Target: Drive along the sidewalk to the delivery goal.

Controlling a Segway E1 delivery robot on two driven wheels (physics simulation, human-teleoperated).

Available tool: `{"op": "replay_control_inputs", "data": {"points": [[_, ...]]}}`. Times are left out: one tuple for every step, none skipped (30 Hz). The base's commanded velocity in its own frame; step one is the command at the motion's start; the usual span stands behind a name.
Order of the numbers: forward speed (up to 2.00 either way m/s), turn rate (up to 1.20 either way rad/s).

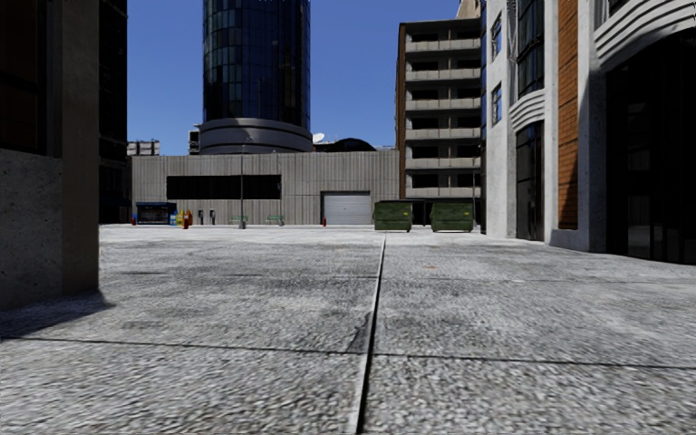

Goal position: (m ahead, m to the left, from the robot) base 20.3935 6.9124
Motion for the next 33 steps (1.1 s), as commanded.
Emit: {"op": "replay_control_inputs", "data": {"points": [[2.00,0.00],[2.00,0.00],[2.00,0.00],[2.00,0.00],[2.00,0.00],[2.00,0.00],[2.00,0.00],[2.00,0.00],[2.00,0.00],[2.00,0.00],[2.00,0.00],[2.00,0.00],[2.00,0.00],[2.00,0.00],[2.00,0.00],[2.00,0.00],[2.00,0.00],[2.00,0.00],[2.00,0.00],[2.00,0.00],[2.00,0.00],[2.00,0.09],[2.00,0.26],[2.00,0.48],[2.00,0.76],[2.00,1.01],[2.00,1.01],[2.00,1.10],[2.00,1.13],[2.00,1.13],[2.00,1.14],[2.00,1.14],[2.00,1.15]]}}
